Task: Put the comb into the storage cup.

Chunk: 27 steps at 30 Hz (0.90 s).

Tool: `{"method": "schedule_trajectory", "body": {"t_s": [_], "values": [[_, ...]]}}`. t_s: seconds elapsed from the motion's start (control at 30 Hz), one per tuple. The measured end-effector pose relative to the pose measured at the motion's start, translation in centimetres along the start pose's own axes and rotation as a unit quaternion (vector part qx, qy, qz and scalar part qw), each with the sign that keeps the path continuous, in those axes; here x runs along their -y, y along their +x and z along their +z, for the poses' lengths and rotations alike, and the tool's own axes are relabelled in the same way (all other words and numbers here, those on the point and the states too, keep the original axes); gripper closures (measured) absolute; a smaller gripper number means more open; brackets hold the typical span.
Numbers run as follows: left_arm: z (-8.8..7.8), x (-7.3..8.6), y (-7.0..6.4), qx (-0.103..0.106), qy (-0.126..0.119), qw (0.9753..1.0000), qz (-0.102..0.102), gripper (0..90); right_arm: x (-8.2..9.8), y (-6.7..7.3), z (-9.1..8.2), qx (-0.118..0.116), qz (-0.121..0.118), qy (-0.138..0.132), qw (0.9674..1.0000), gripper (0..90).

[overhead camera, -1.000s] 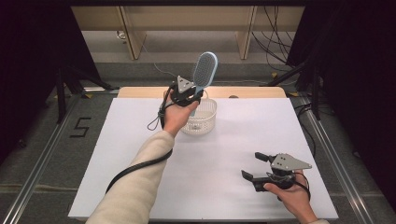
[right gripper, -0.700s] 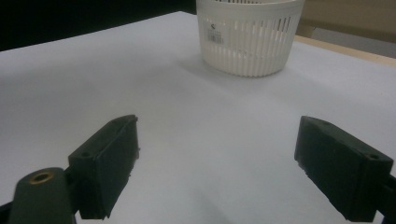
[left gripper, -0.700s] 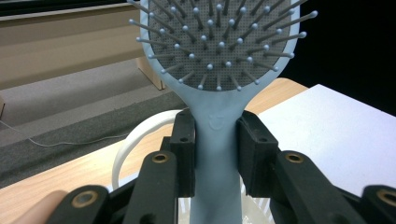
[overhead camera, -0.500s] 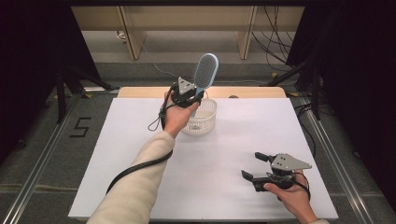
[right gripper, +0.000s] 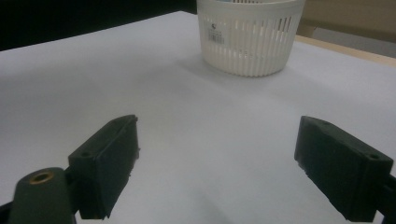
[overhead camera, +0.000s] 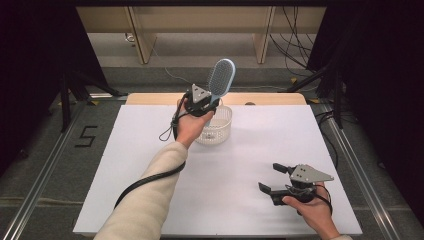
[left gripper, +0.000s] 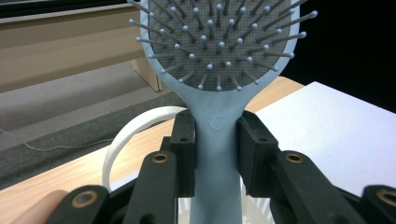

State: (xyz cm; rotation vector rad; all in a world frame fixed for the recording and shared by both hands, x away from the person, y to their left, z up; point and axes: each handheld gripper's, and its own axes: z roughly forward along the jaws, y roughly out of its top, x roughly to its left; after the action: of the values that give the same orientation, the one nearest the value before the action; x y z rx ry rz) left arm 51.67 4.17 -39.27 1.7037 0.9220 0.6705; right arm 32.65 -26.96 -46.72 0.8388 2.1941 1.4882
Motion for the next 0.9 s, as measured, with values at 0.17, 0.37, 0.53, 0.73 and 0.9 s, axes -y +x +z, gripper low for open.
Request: {"method": "schedule_trajectory", "body": {"t_s": [0.17,0.37,0.53,0.73,0.9], "values": [[0.1,0.3,-0.1,0.002,0.002,1.0,0.001,69.7,0.0,0.0,0.0,0.001,-0.001,0.002,1.0,14.4],[0.2,0.6,-0.2,0.003,0.003,1.0,0.001,69.7,0.0,0.0,0.0,0.001,-0.002,0.002,1.0,14.4],[0.3,0.8,-0.2,0.003,0.005,1.0,0.003,69.7,0.0,0.0,0.0,0.0,0.001,0.003,1.0,14.4],[0.5,1.1,-0.2,0.004,0.007,1.0,0.001,69.7,0.0,0.0,0.0,0.0,0.001,0.003,1.0,14.4],[0.6,1.4,-0.2,0.005,0.009,0.9999,0.002,69.7,0.0,0.0,0.0,0.0,0.0,0.003,1.0,14.4]]}}
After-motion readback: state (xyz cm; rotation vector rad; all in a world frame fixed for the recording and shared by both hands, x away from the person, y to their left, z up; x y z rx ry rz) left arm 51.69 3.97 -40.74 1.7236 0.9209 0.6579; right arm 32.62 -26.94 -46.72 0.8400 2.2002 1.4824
